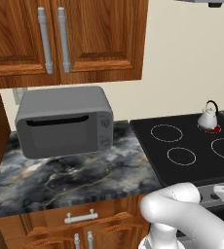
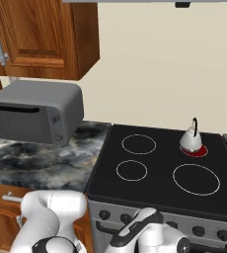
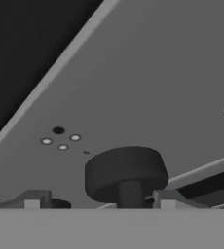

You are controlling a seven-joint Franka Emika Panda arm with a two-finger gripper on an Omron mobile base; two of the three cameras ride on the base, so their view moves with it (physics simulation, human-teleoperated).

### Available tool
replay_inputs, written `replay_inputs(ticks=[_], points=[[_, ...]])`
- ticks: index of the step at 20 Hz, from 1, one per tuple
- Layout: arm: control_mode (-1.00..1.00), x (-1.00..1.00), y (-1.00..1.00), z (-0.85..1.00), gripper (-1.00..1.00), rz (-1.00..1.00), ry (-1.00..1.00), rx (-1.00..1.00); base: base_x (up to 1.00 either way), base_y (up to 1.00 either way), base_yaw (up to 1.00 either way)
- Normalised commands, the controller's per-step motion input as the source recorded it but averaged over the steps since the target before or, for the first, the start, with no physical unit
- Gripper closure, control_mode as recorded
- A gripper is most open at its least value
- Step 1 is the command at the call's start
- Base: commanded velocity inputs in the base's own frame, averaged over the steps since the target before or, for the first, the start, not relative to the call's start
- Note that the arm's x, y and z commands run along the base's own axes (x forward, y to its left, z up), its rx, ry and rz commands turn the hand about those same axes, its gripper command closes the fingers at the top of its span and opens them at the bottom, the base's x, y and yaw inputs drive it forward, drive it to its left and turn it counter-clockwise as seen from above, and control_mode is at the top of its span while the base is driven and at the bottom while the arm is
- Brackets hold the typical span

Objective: Lower the heat of the kettle.

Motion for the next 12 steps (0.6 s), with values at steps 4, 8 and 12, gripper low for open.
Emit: replay_inputs(ticks=[4,8,12], points=[[-1.0,0.1,-0.14,-0.11,-1.0,0.0,0.0,0.06,0.0,0.0,0.0],[-1.0,0.12,-0.12,-0.05,-1.0,0.0,0.0,0.06,0.0,0.0,0.0],[-1.0,0.12,-0.02,-0.05,-1.0,0.0,0.0,0.05,0.0,0.0,0.0]])
